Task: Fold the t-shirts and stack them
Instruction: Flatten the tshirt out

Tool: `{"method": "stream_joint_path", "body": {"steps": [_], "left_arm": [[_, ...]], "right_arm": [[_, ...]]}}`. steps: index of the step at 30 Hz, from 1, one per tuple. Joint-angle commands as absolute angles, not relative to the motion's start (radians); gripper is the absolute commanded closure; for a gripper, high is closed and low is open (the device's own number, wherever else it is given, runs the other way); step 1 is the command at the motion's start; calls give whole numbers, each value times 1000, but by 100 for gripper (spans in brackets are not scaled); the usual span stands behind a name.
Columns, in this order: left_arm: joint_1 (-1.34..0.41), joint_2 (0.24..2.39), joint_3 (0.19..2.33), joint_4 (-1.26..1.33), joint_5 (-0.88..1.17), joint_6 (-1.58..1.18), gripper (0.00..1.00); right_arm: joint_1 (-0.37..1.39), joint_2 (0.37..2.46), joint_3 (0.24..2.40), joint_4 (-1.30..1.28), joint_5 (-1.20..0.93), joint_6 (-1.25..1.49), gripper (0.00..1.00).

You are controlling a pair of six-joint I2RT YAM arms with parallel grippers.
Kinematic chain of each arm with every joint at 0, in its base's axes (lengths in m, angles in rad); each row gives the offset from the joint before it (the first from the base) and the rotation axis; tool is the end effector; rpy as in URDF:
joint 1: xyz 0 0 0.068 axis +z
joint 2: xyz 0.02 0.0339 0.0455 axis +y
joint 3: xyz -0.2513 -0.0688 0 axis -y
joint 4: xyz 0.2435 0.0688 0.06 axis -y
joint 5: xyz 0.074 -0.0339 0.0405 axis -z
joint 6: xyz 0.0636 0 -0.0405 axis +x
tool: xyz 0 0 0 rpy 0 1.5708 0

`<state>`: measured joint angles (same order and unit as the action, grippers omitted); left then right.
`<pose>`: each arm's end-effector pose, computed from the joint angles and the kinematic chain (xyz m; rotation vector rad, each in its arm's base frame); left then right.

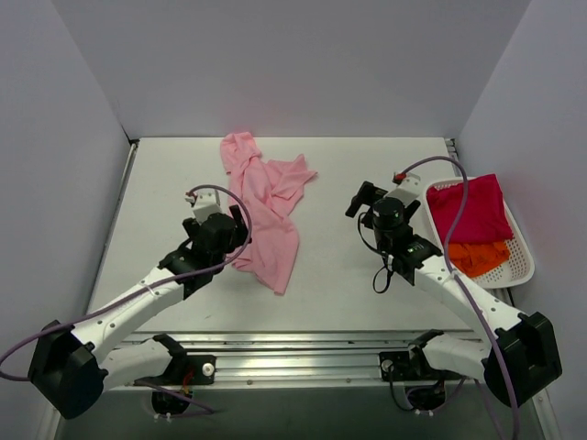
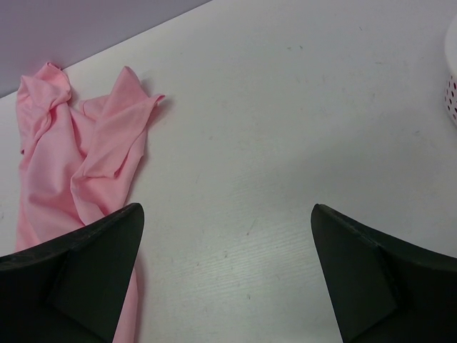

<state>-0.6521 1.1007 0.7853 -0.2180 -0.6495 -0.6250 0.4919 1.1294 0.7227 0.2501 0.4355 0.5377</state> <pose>0.2329 -0.1294 0.2557 -0.3491 1.9594 -0.1366 0.2683 0.1134 0.2790 0.3598 1.6901 0.3874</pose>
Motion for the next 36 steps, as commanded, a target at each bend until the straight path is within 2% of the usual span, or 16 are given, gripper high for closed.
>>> {"method": "stream_joint_path", "body": {"steps": [1, 7, 13, 19, 36], "left_arm": [[-710, 1123, 682, -197, -476, -725, 6], [-828, 1247, 629, 26, -358, -736, 5], [-969, 1429, 757, 31, -373, -730, 3], [-1023, 1529, 825, 11, -393, -755, 2], [-1046, 1494, 795, -112, -511, -818, 2]], "right_arm": [[488, 1141, 741, 244, 442, 563, 0], [482, 1157, 744, 238, 442, 568, 0], [469, 1166, 744, 230, 446, 571, 0], [459, 1183, 750, 216, 446, 575, 0], [453, 1229, 756, 216, 431, 583, 0]]}}
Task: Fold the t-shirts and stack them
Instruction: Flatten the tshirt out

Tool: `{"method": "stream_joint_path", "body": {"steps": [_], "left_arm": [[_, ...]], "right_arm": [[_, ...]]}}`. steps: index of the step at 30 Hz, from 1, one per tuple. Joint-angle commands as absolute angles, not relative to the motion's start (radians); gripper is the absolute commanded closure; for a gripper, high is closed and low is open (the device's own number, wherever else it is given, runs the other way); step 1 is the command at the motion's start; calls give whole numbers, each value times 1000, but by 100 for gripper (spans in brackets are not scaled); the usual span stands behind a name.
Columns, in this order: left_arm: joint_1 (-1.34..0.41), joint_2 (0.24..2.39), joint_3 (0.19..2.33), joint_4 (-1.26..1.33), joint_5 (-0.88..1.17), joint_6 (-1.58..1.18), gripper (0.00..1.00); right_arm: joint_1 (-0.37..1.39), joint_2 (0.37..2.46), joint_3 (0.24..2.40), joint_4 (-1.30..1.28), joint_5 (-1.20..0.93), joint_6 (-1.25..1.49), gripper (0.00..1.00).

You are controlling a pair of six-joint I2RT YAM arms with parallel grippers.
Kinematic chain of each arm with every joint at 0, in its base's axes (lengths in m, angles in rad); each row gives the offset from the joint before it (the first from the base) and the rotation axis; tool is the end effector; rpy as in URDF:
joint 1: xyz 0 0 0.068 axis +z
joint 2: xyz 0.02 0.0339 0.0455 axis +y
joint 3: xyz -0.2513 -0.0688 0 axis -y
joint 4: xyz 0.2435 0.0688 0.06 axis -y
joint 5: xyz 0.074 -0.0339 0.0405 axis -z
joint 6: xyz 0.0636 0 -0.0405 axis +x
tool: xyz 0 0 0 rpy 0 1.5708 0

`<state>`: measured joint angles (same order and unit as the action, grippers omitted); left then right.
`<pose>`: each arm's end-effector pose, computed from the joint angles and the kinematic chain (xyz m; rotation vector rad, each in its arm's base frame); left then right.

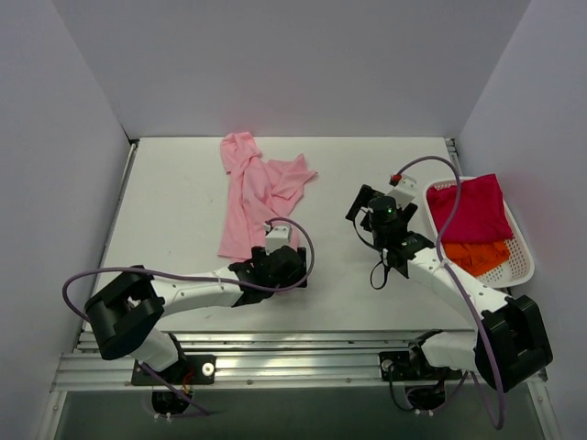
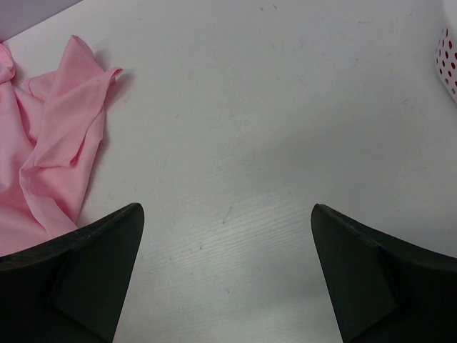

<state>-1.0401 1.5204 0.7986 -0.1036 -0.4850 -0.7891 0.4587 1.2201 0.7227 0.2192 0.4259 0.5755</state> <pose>0.1866 -0.2594 0.1529 0.0670 2.3045 -0.3645 0.2834 0.1107 0.2498 0.4009 1.7922 0.3353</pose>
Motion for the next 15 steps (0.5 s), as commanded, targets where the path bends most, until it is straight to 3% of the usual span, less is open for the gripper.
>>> {"method": "stream_joint_path", "body": {"steps": [1, 14, 15], "left_arm": [[-1048, 1499, 792, -106, -506, -821, 2], [-1071, 1574, 758, -37, -482, -865, 0], [-1071, 1578, 758, -37, -480, -870, 5]], "right_arm": [[453, 1232, 756, 216, 430, 584, 0], [448, 1256, 761, 215, 439, 588, 0], [448, 1259, 761, 215, 439, 588, 0]]}}
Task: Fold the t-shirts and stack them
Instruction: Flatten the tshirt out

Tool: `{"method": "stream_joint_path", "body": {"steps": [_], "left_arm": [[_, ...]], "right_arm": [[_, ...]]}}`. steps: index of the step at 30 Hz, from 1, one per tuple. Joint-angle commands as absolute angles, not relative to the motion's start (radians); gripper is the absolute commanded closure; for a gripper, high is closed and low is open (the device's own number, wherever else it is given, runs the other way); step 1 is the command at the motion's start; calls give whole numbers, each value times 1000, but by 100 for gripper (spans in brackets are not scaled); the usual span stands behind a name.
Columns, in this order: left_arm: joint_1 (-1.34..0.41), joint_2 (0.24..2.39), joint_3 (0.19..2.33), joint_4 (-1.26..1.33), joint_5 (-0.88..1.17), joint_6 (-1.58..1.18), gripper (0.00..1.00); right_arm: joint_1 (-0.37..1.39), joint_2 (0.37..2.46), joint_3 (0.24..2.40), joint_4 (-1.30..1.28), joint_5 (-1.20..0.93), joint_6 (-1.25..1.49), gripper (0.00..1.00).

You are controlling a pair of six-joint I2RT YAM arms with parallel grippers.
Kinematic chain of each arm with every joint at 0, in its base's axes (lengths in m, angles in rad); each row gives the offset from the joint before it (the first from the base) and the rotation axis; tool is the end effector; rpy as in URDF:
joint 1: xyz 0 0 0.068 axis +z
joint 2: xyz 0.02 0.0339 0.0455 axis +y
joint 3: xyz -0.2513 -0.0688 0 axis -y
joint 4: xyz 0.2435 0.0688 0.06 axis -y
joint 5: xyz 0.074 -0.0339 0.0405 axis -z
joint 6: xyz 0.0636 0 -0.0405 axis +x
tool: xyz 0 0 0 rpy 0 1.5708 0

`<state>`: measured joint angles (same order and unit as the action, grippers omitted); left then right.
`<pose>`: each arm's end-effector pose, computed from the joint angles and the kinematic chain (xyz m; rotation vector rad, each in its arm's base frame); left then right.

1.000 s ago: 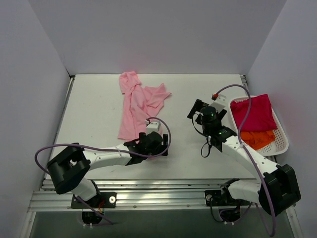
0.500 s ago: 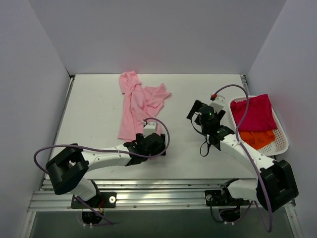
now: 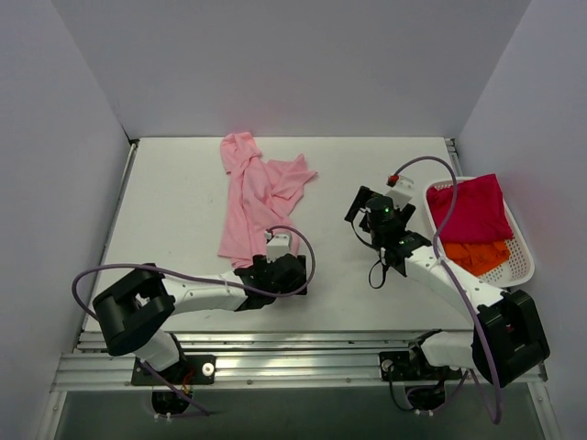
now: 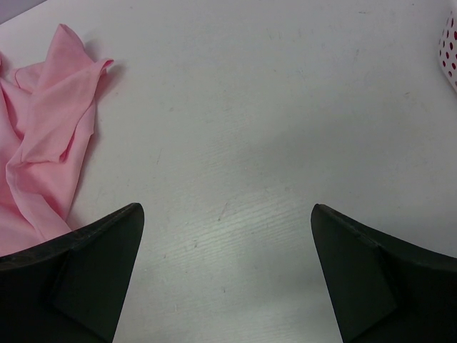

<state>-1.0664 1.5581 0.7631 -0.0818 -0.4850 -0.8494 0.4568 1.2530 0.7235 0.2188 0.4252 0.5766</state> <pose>0.1775 -0.2601 0.1328 0.0452 2.3459 -0.3588 0.2876 0.1121 0.2407 0.3998 1.8217 0.3179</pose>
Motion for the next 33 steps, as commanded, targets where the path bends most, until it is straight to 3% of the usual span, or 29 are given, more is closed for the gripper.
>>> {"method": "stream_joint_path", "body": {"steps": [1, 5, 8, 11, 12, 15, 16, 18, 27, 33], "left_arm": [[-1071, 1583, 759, -35, -479, -871, 7], [-1071, 1603, 758, -32, -485, -885, 8], [-1071, 1617, 759, -28, -486, -888, 19], [-1071, 1629, 772, -32, -485, -890, 40], [-1071, 1632, 775, -35, -488, -890, 54], [-1071, 1638, 788, -52, -494, -890, 74], [-1071, 1637, 792, -55, -498, -888, 86], [-1071, 1628, 788, -52, -502, -884, 95], [-1071, 1326, 681, -280, -670, -920, 98], [-1051, 1054, 578, -382, -724, -891, 98]], "right_arm": [[448, 1262, 761, 213, 439, 588, 0], [446, 1270, 764, 212, 440, 588, 0], [446, 1275, 764, 212, 440, 589, 0], [446, 1279, 764, 210, 443, 591, 0], [445, 1279, 764, 210, 445, 591, 0], [445, 1284, 764, 210, 448, 591, 0], [445, 1284, 764, 209, 451, 591, 0], [443, 1287, 762, 210, 460, 591, 0], [440, 1316, 844, 147, 436, 620, 0], [453, 1455, 923, 325, 191, 738, 0]]}}
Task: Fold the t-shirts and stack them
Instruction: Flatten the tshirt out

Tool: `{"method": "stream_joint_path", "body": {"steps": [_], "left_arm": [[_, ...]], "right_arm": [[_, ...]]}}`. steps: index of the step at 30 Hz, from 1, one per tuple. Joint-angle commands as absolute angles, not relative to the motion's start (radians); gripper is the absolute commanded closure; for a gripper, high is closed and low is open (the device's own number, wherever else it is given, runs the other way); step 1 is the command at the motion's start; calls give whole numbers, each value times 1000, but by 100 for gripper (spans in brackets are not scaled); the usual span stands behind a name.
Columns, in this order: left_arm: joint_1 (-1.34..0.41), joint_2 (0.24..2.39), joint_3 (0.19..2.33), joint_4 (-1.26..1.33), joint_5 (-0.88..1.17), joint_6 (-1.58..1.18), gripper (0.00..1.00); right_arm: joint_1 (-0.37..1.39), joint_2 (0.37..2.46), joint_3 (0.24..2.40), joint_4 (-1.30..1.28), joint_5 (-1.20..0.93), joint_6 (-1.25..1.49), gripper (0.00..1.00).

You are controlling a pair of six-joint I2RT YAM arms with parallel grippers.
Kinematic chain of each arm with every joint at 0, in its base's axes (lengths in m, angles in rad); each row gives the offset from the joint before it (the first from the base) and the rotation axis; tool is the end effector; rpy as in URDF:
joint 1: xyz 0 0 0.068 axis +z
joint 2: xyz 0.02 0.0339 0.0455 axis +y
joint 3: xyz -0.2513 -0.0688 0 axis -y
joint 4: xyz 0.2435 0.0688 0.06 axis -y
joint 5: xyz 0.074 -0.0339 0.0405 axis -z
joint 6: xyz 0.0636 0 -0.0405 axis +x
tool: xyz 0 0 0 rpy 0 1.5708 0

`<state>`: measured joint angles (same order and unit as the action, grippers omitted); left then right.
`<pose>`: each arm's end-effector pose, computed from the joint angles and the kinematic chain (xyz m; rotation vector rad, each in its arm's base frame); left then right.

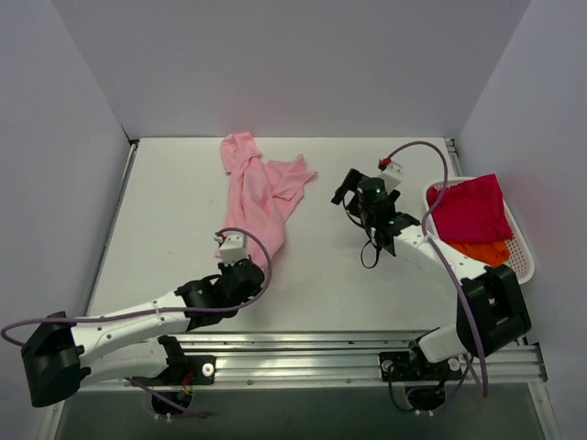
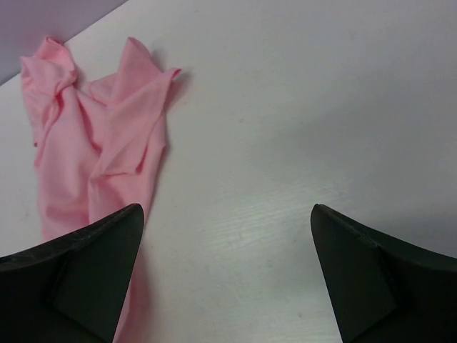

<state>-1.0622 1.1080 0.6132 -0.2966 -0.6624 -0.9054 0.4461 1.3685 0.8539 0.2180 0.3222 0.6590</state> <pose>0.1500 -0.1887 0.1872 -0.1352 2.1807 -0.3278 0.3149 0.1283 0.2528 0.4210 1.8299 0.4663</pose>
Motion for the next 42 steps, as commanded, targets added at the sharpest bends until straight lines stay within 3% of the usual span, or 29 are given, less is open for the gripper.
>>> {"method": "stream_joint_path", "body": {"steps": [1, 9, 26, 29, 34, 37, 38, 42], "left_arm": [[-1048, 1022, 571, -391, -727, -884, 98], [-1032, 989, 551, -403, -692, -888, 98], [-1039, 974, 540, -391, -686, -887, 98], [-1040, 976, 540, -391, -686, -887, 98], [-1042, 980, 538, -385, -689, -885, 98], [-1042, 986, 540, -383, -692, -885, 98], [-1042, 991, 541, -382, -693, -885, 98], [-1042, 999, 545, -382, -698, -885, 98]], "right_arm": [[456, 1542, 952, 342, 143, 745, 1], [488, 1975, 1311, 393, 69, 775, 5], [420, 2347, 1658, 357, 87, 742, 9], [411, 2385, 1687, 356, 83, 747, 19], [405, 2430, 1720, 360, 74, 727, 50], [400, 2447, 1738, 338, 69, 721, 95], [399, 2453, 1743, 331, 69, 721, 100], [391, 2444, 1730, 340, 71, 698, 100]]}}
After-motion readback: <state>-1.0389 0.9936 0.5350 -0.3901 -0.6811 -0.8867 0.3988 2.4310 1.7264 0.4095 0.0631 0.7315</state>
